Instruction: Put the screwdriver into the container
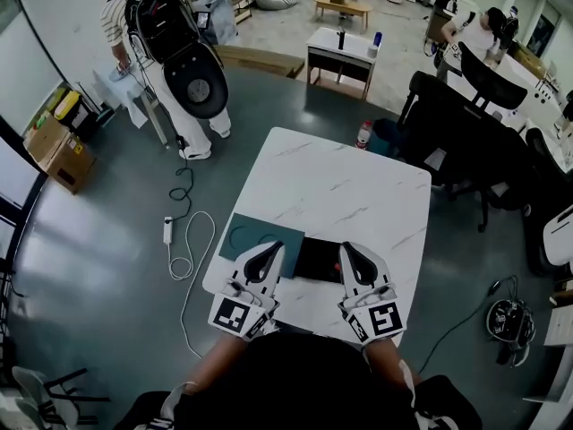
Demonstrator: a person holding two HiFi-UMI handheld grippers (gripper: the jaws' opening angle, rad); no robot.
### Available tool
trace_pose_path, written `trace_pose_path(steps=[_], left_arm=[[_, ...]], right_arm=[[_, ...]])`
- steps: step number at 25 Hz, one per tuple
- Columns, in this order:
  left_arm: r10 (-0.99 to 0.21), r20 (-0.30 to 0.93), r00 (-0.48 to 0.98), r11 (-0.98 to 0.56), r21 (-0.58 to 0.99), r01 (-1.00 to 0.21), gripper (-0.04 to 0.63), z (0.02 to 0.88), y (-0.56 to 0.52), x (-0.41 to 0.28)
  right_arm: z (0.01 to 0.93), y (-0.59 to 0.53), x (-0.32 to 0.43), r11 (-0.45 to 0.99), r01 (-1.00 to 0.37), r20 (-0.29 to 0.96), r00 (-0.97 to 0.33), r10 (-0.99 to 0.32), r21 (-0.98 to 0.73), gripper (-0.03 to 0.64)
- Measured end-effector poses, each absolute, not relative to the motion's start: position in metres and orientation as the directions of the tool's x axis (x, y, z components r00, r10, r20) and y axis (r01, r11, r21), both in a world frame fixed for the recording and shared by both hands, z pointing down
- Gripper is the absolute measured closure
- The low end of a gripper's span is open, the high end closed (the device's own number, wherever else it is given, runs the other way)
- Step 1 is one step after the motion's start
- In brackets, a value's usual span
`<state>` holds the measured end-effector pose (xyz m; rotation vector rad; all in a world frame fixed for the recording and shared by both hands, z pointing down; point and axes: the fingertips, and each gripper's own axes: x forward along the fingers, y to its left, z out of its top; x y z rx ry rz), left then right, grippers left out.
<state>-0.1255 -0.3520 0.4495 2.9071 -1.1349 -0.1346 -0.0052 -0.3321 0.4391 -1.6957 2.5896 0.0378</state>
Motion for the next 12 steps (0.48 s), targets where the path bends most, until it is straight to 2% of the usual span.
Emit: trace_pose_path(steps=[8, 12], left_arm=[[-0.657, -0.09, 0.748, -0.752, 0.016, -0.659, 0.591, 0.439, -0.355, -0.115], [-0.651, -0.086, 0.754, -0.757, 0.006, -0.653, 0.589, 0.44, -0.355, -0.111]], right_arm=[[0.426, -0.329, -0.008, 0.371, -0.919, -0.076, -0.383, -0.921, 0.136, 0.594], [0.424, -0.328, -0.005, 0.364, -0.921, -0.082, -0.377, -0.923, 0.136, 0.594]])
